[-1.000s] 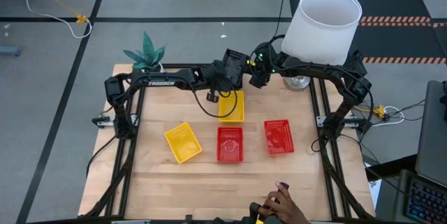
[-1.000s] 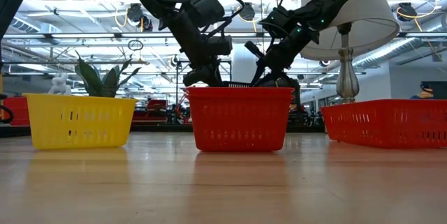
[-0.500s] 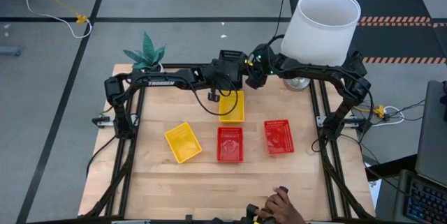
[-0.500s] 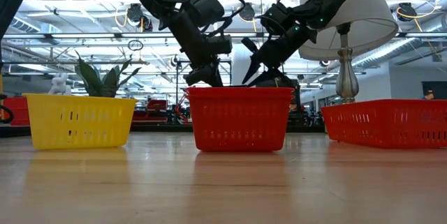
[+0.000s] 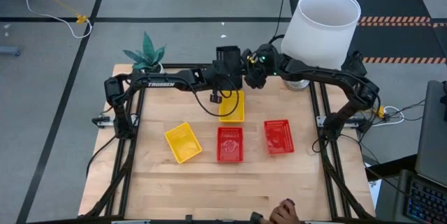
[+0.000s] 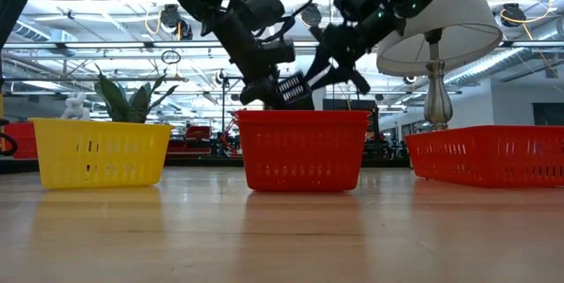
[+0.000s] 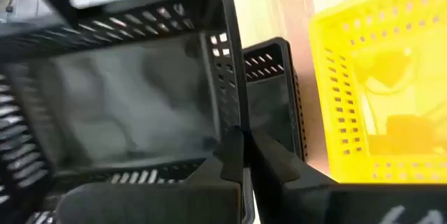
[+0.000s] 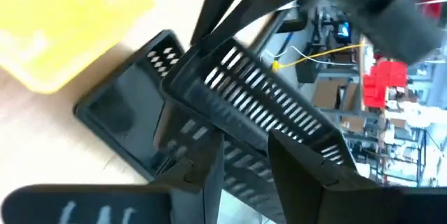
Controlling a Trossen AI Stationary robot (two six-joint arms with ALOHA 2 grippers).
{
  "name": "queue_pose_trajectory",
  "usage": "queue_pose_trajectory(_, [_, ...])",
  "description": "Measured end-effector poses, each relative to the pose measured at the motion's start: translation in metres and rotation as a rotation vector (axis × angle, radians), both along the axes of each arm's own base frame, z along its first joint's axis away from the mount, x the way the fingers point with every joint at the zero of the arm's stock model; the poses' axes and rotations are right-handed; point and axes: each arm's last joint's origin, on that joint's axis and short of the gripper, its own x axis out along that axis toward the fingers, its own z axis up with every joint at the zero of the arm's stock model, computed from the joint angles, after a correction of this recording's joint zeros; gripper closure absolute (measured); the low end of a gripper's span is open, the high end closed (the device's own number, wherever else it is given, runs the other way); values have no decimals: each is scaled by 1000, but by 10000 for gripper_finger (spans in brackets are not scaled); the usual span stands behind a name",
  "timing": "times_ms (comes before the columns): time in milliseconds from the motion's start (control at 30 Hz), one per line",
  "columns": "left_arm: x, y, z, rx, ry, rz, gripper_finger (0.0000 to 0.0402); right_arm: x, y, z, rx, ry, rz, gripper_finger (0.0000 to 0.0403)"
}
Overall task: Stack baskets by color
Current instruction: Stack the bottom black bin on top of the top black bin
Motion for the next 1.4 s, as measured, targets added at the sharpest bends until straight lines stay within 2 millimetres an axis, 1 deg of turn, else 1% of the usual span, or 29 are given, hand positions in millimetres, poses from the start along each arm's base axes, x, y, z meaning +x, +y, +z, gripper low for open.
queue_pose_trajectory(100, [1,0,1,-5,-13,4,391,-1,5,6,30,-25,-13,296])
queue_pose_trajectory(233, [2,-1,1,-2,-23,2,391,-3,5,5,74,-25,-56,296])
queue_pose_trajectory(367, [1,-1,1,-15,-25,12,395,-5,6,0,115,10,-77,296])
queue_pose_trajectory(533, [1,-1,1,-27,-33,27,391,-10,5,-12,129,15,-89,296])
queue_pose_trajectory(633, [1,-1,0,-34,-33,33,397,-12,5,-21,121,-4,-87,296])
queue_pose_trajectory(733, [0,-1,0,-38,-28,39,394,-12,5,-27,107,-60,-97,296])
queue_pose_trajectory(833, [0,0,-1,-33,-25,51,392,-12,5,-29,97,-127,-112,296])
queue_pose_trajectory(1000, [-1,-1,-1,-7,-5,77,395,-12,9,-35,95,-139,-103,296])
queue_pose_trajectory(1100, [0,-2,-1,-6,-5,75,391,-13,9,-37,129,-148,-122,295])
queue_pose_trajectory(1267, [0,-4,-1,-2,0,71,397,-14,11,-41,213,-163,-139,295])
queue_pose_trajectory(1400, [0,-3,-1,33,4,105,391,-14,12,-41,224,-169,-142,288])
